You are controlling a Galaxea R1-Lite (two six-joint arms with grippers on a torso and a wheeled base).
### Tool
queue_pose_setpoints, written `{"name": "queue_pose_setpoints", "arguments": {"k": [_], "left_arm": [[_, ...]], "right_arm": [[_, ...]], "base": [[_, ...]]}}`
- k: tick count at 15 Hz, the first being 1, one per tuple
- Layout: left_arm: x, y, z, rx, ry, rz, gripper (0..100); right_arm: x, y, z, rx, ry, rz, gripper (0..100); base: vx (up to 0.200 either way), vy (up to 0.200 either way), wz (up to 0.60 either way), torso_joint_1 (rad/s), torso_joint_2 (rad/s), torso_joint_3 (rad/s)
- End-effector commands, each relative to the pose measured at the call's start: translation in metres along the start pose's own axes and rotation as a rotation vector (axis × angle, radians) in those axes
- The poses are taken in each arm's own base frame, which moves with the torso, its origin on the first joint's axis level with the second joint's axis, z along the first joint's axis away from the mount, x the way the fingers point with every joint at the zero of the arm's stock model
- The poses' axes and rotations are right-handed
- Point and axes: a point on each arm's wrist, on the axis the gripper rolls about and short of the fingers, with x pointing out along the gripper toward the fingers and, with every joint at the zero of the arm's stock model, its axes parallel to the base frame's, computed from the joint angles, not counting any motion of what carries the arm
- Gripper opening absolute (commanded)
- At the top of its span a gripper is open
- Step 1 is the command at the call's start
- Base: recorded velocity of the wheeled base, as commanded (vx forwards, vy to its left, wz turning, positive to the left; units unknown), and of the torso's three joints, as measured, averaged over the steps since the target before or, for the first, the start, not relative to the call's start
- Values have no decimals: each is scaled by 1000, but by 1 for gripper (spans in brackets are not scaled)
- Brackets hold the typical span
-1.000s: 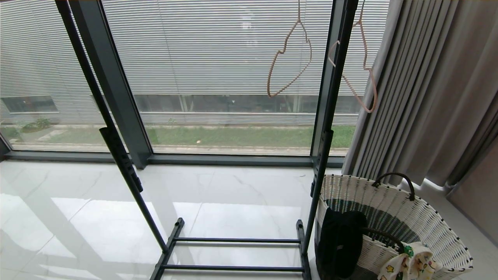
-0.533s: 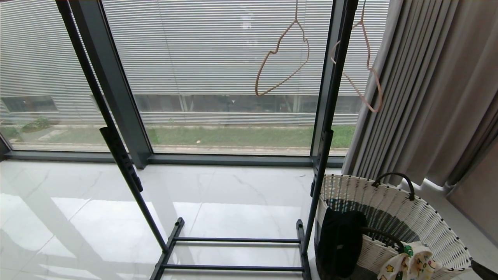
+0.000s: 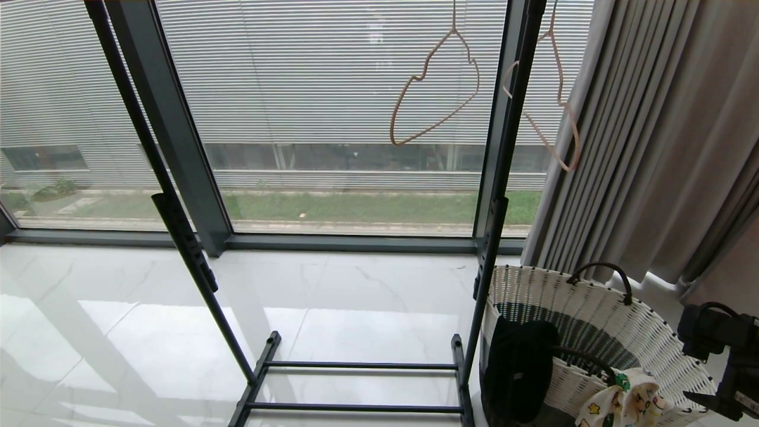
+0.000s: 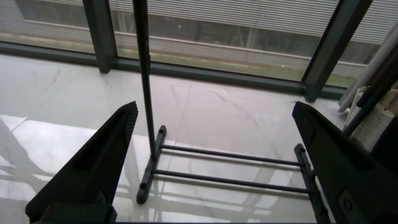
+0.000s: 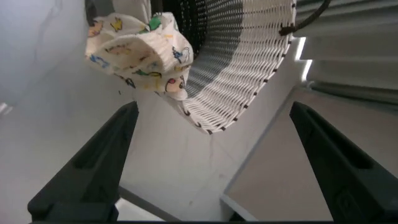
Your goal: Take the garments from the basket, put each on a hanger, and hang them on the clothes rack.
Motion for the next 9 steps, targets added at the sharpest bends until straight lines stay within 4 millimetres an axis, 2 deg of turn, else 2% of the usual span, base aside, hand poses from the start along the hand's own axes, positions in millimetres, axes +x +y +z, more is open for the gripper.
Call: {"name": "queue_pose_setpoints", "arguments": {"k": [1,5,9], "left_arm": [[0,0,0,0,0,0,100],[0,0,0,0,0,0,100],[0,0,0,0,0,0,100]], "right_arm": [[45,-10,-2,-30,73,124,100],[63,-2,4,-44,16,224,100],[81,-2,2,-45,17,222,100]], "base": [[0,0,0,0,0,0],[0,0,0,0,0,0],[0,0,0,0,0,0]]}}
